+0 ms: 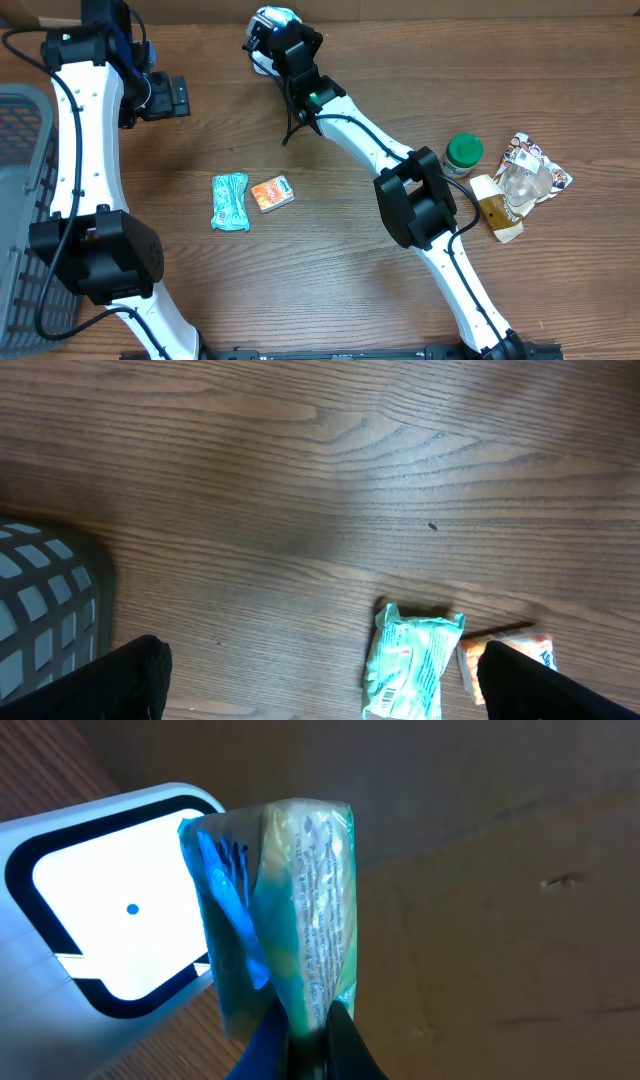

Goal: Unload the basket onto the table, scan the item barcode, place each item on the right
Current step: 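Place the teal pack near the jar on the right and release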

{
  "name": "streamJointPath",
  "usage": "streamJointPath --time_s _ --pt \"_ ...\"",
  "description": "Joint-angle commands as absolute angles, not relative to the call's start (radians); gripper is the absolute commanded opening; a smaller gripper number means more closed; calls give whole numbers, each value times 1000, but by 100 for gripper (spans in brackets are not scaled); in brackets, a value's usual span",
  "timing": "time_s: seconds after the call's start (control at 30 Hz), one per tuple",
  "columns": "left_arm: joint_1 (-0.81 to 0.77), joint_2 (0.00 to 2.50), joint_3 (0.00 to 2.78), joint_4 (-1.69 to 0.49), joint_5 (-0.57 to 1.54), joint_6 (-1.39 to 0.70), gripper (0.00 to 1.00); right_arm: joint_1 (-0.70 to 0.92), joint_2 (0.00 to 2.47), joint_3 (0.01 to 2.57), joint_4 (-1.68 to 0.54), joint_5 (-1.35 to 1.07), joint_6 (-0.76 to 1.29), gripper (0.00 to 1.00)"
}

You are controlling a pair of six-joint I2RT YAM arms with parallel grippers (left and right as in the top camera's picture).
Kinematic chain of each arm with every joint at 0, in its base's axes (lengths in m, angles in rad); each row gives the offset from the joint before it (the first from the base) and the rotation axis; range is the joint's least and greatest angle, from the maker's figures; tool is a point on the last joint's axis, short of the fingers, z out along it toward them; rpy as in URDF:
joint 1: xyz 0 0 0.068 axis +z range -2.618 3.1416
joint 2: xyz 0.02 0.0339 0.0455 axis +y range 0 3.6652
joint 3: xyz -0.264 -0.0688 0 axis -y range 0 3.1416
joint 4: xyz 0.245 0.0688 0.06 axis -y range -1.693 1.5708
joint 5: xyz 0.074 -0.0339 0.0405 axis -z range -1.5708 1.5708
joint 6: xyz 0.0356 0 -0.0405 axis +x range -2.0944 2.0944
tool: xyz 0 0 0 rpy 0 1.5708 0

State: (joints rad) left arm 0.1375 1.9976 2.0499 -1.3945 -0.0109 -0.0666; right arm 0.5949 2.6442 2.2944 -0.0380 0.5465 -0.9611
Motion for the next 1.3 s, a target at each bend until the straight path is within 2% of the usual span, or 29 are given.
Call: streamJointPath --time_s 0.0,0.17,0.3,0.4,0.47,0.57,0.67,0.87,1.0,1.27 --pt "136 1970 2048 -1394 -7 -41 100 606 2643 2311 -31 544 -973 4" --pt "136 1970 2048 -1394 -7 -41 100 628 2594 2311 -67 549 -832 4" --pt "136 1970 2048 -1394 -7 -41 100 632 2491 2311 -210 545 -672 4" --pt "136 1970 2048 -1394 -7 -41 100 634 2351 2311 -434 453 -449 4" --pt "136 1970 2048 -1394 -7 -41 100 632 2225 2311 -634 339 -191 4" --pt "136 1970 2048 -1394 -7 -41 100 622 2066 2311 -913 217 58 4" --pt "136 1970 2048 -1394 -7 -41 100 589 1990 2311 -1065 209 192 4" --pt "136 1970 2048 -1394 -7 -41 100 411 1941 2311 -1343 105 326 4" --pt "136 1970 2048 -1394 -7 -41 100 237 1945 2247 -1496 67 402 4" --pt "136 1970 2048 -1394 -7 -41 100 25 1945 1944 -1465 -83 404 4"
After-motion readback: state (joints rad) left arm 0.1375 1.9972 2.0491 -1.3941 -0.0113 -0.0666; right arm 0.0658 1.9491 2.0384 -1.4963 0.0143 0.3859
